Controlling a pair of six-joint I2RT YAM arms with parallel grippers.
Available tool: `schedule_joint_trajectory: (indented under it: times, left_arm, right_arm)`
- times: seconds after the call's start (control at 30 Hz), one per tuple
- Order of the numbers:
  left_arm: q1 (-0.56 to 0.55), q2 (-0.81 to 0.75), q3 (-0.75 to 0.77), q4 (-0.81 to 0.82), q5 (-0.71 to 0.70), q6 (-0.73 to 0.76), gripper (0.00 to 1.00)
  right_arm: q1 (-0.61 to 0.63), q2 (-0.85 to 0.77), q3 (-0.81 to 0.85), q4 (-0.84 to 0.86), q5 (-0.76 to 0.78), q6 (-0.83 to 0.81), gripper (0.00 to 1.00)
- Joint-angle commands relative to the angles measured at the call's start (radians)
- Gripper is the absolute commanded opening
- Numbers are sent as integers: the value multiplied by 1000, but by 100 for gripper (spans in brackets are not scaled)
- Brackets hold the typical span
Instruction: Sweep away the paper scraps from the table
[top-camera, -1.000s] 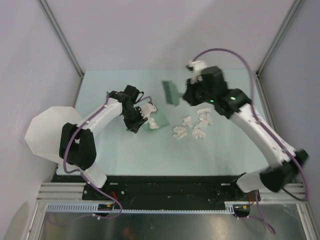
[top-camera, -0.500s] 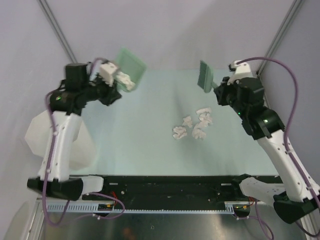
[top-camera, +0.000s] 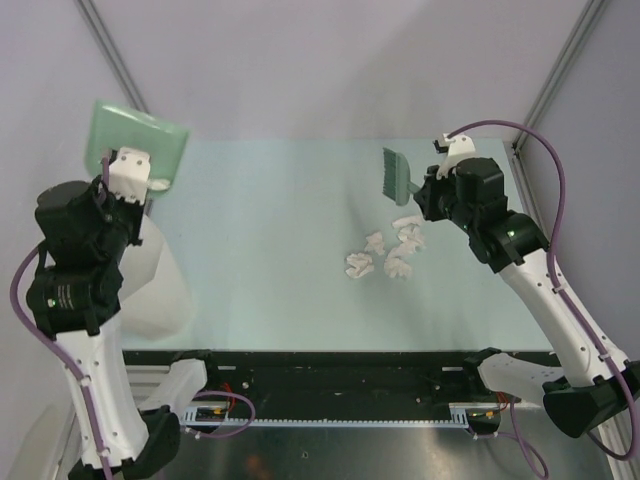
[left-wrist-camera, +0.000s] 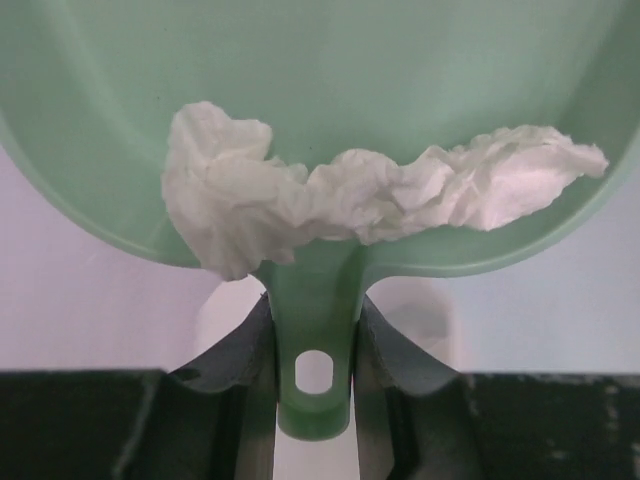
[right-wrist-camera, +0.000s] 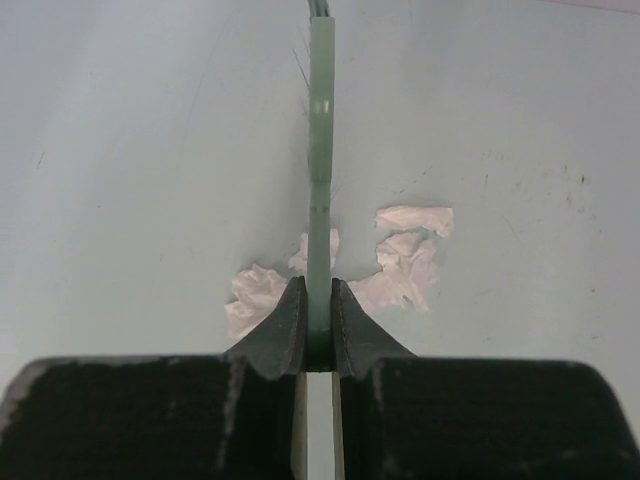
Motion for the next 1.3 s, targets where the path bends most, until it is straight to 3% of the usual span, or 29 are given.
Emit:
schedule_joint_trajectory:
  times: [0.0,0.17,0.2,0.43,0.63,0.83,1.1,1.27]
  left_arm:
    - [50,-43,-28,-78,-377,159,0]
    - [86,-89,-40,-76,-630,300,0]
    - [86,-99,-40,-73,-732,326,0]
    - [84,-208,-249,-75,-1026,901,0]
    - [73,-181,-201,-69,-1077,1203,0]
    - [63,-188,-216,-70,-1086,1383,3]
    - [52,-107,-131,-6,-1086,1313,0]
    - [50,-18,25,100,-916,1207,0]
  right_arm:
    - [0,4,-5,62,-50,-11,0]
    - [3,27,-9,70,-79,-11,0]
    - [1,28,-11,71,-79,-13,0]
    - [3,18,-17,94,-124,-30,0]
    - [4,19,-25,97,-136,-34,0]
    - [6,21,-52,117,-138,-30,0]
    - [20,27,-52,103,-90,-46,0]
    - [43,77,-54,53,37,-82,0]
